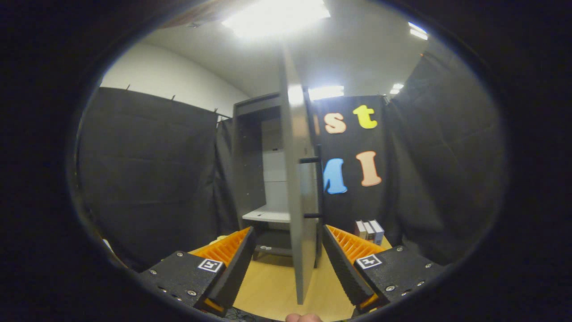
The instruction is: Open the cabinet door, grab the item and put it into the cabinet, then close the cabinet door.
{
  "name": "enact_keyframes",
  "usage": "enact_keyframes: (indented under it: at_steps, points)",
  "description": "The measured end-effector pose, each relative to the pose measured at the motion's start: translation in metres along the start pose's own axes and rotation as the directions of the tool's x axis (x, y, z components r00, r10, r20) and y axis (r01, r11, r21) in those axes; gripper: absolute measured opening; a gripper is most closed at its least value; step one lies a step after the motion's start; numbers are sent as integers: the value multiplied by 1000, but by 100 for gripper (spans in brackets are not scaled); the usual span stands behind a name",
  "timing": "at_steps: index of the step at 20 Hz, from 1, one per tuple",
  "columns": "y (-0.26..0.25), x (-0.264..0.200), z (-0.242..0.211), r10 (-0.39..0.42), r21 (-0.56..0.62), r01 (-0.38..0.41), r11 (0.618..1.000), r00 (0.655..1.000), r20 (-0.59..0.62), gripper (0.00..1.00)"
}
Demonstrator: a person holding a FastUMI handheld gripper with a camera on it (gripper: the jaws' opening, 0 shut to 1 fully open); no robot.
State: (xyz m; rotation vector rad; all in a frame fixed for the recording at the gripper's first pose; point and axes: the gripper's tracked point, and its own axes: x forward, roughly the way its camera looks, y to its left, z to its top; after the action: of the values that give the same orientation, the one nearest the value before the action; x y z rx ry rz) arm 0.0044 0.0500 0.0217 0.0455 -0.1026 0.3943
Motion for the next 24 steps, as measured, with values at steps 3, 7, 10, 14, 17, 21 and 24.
enact_keyframes:
  at_steps: [3,7,10,14,17,21,24]
  points:
    - [61,20,-21,109,45,-107,993,993,-43,93]
    - [116,82,-66,170,105,-161,981,983,-75,93]
    - [152,129,-120,127,97,-118,988,988,-91,93]
    - [212,179,-225,59,102,-43,994,986,-158,93]
    - [243,200,-287,-6,101,30,994,974,-227,93]
    - [254,220,-351,-128,77,161,984,939,-318,94]
    - [262,226,-388,-154,102,206,973,913,-377,93]
